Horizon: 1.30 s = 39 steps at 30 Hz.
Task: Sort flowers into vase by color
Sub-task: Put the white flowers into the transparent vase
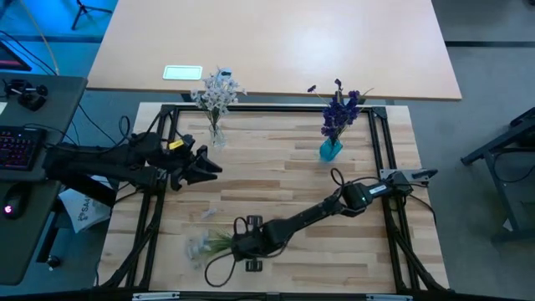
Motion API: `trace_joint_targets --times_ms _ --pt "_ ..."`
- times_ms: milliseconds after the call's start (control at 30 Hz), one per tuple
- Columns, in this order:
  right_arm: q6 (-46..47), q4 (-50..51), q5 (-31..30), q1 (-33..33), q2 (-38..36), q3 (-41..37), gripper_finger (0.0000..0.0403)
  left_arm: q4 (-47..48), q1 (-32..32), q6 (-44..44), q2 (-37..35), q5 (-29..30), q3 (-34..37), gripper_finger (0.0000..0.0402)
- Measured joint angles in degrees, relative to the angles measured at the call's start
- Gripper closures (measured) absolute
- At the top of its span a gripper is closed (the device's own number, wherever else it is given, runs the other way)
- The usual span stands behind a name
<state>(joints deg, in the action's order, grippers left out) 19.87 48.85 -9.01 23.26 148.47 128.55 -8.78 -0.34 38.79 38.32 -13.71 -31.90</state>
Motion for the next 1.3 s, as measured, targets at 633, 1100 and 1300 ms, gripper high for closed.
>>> trace_joint_targets --times_ms 633,1100,1300 --pt "8.31 -3.65 4.39 0.70 -38.35 -47.66 0.0400 -2.28 0.00 -0.60 -0.36 6.59 0.00 0.0239" --pt "3.69 -64.74 -30.91 3.42 -64.79 -71.74 0.0402 7.75 -4.87 -26.84 11.69 17.61 0.00 0.0239" --pt "-13.80 -77.58 -25.68 -3.40 -63.02 -68.32 0.0402 -12.95 -6.25 -25.66 19.41 21.85 0.02 0.0239"
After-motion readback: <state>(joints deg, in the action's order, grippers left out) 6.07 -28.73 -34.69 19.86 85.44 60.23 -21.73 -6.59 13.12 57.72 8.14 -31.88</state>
